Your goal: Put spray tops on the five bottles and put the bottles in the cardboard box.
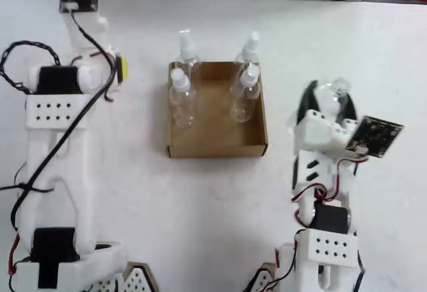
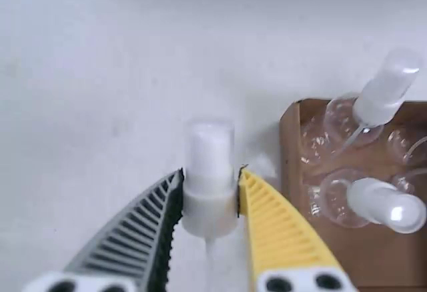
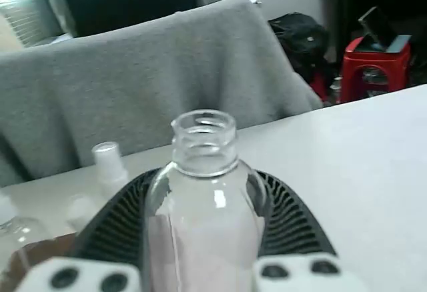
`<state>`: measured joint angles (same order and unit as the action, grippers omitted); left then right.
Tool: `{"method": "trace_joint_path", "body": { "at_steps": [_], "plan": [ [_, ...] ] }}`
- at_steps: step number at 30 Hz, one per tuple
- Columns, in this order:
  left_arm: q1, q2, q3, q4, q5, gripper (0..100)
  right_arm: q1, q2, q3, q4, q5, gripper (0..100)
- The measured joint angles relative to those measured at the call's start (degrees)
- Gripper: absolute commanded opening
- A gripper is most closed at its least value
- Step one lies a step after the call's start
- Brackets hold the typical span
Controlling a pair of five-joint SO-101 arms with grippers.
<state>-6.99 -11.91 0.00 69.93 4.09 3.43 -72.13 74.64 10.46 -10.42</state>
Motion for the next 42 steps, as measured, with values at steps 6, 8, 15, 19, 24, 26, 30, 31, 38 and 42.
{"method": "trace_joint_path", "body": {
  "at_steps": [6, 8, 15, 19, 24, 26, 30, 31, 38, 42],
  "plan": [
    [1.8, -10.6, -4.3, 0.7, 0.0, 5, -11.0, -3.0, 0.0, 0.4, -0.1, 1.8],
    [3.9, -14.0, -4.4, 0.6, 0.0, 5, -14.2, -6.5, 0.0, 2.7, -0.1, 1.8],
    [9.9, -20.0, -4.6, -8.6, 0.0, 5, -33.7, -25.6, 1.1, 19.4, -0.1, 1.7],
    [15.1, -21.8, -5.0, -12.9, 0.0, 5, -40.8, -29.5, 6.0, 21.7, 1.1, 1.6],
    [23.5, -23.5, -5.0, -16.9, 0.0, 5, -47.6, -30.4, 9.8, 22.0, 3.9, 1.6],
    [27.1, -23.6, -5.0, -18.4, 0.0, 5, -49.1, -30.5, 10.2, 22.0, 4.0, 1.6],
    [32.5, -23.6, -5.0, -20.3, 0.0, 5, -49.3, -30.5, 11.6, 22.0, 4.0, 1.7],
    [33.3, -23.6, -5.0, -20.5, 0.0, 5, -49.3, -30.5, 12.1, 22.0, 4.0, 1.7],
    [35.7, -23.6, -5.0, -17.8, 0.0, 5, -49.4, -30.5, 14.2, 22.1, 4.0, 1.6],
    [35.7, -23.6, -5.0, -12.9, 0.0, 5, -48.9, -30.5, 14.2, 22.1, 4.0, 1.6]
  ]
}}
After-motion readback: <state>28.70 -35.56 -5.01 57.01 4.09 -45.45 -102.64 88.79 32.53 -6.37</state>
